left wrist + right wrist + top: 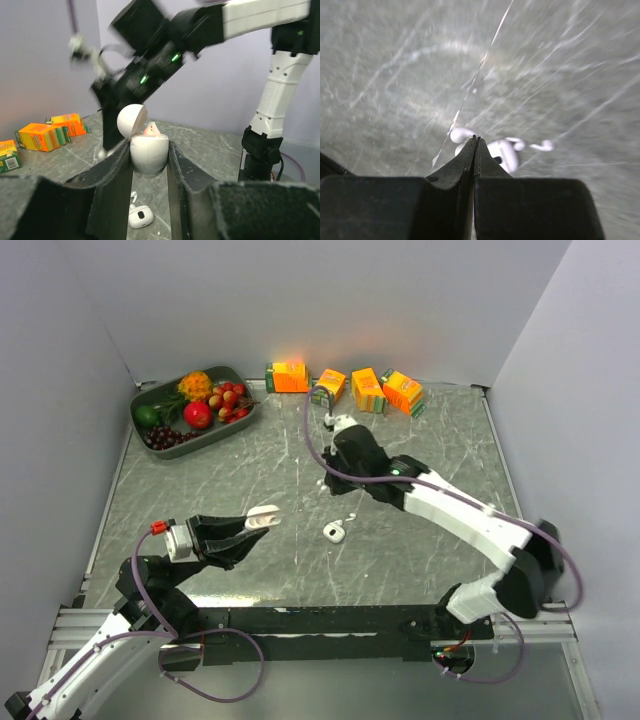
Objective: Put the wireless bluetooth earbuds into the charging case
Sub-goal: Pick up the earbud from the center of the board, then place the earbud in the charging case.
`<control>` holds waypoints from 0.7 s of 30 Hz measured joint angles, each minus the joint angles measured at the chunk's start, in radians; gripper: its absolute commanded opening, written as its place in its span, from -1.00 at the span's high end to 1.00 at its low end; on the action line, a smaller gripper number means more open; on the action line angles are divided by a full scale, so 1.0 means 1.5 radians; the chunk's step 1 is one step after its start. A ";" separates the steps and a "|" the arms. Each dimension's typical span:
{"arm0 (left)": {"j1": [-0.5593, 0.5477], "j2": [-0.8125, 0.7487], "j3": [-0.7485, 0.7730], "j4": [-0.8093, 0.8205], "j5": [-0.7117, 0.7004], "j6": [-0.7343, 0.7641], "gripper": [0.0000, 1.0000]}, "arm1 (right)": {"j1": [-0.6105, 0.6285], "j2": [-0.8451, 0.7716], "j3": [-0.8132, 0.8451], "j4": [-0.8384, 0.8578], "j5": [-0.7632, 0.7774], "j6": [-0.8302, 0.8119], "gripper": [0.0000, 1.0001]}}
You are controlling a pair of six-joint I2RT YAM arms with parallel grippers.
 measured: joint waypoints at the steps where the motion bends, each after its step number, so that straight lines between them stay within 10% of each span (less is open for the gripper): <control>1: 0.000 0.001 0.000 0.001 -0.002 0.000 0.99 | 0.009 -0.018 0.003 -0.002 0.011 -0.007 1.00; 21: 0.000 0.161 0.014 0.132 -0.010 -0.032 0.99 | 0.422 -0.248 0.083 -0.001 0.413 -0.330 1.00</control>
